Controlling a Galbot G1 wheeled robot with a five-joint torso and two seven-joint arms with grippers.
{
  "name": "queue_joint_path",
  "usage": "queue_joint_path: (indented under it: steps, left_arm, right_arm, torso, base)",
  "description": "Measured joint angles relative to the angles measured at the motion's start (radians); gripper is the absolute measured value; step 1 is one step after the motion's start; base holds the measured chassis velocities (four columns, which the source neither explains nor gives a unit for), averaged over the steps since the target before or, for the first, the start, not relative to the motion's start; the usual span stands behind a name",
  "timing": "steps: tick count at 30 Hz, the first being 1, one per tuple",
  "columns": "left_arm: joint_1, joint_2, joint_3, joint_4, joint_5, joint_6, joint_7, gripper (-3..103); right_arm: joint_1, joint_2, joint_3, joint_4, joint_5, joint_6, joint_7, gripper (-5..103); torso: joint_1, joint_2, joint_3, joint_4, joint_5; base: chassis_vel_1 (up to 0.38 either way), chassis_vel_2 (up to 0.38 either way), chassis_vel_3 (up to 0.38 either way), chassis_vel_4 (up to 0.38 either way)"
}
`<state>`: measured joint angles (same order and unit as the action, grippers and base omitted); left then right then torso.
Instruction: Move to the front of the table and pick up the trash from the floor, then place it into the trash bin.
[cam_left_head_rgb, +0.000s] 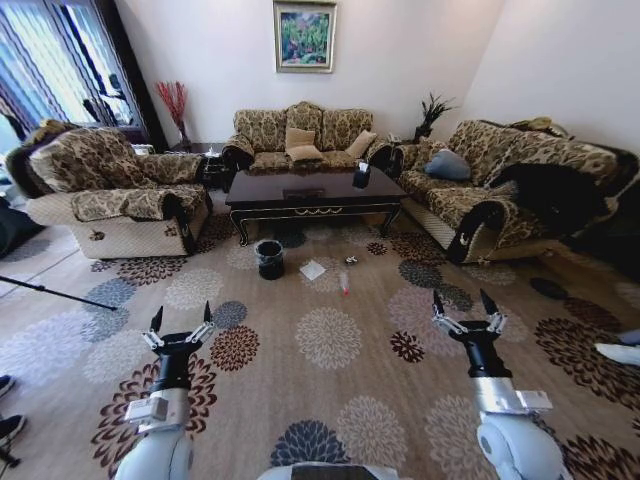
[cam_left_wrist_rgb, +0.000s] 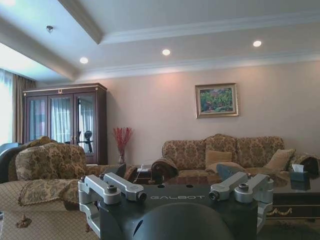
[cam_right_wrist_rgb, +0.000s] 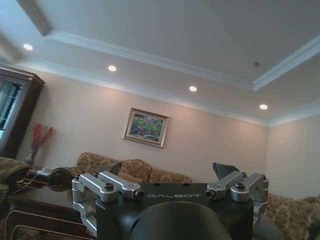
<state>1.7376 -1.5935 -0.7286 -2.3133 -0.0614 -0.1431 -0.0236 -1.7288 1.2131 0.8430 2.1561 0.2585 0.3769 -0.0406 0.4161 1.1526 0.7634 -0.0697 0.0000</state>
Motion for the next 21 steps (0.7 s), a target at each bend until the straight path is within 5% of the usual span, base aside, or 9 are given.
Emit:
queue_joint_path:
  steps: [6, 21]
  left_arm:
    - [0.006, -0.004, 0.008, -0.002, 0.016, -0.006, 0.007, 100]
    - [0.017, 0.0, -0.003, -0.014, 0.017, -0.002, -0.001, 100]
  right_arm:
    - [-0.015, -0.012, 0.005, 0.008, 0.02, 0.007, -0.074, 100]
    - [-0.04, 0.008, 0.001, 0.031, 0.036, -0.017, -0.05, 100]
  torso:
    - [0.0, 0.0, 0.0, 0.0, 0.0]
    - [0.0, 0.0, 0.0, 0.0, 0.0]
  base:
    - [0.0, 0.0, 0.0, 0.0]
    - [0.0, 0.0, 0.0, 0.0]
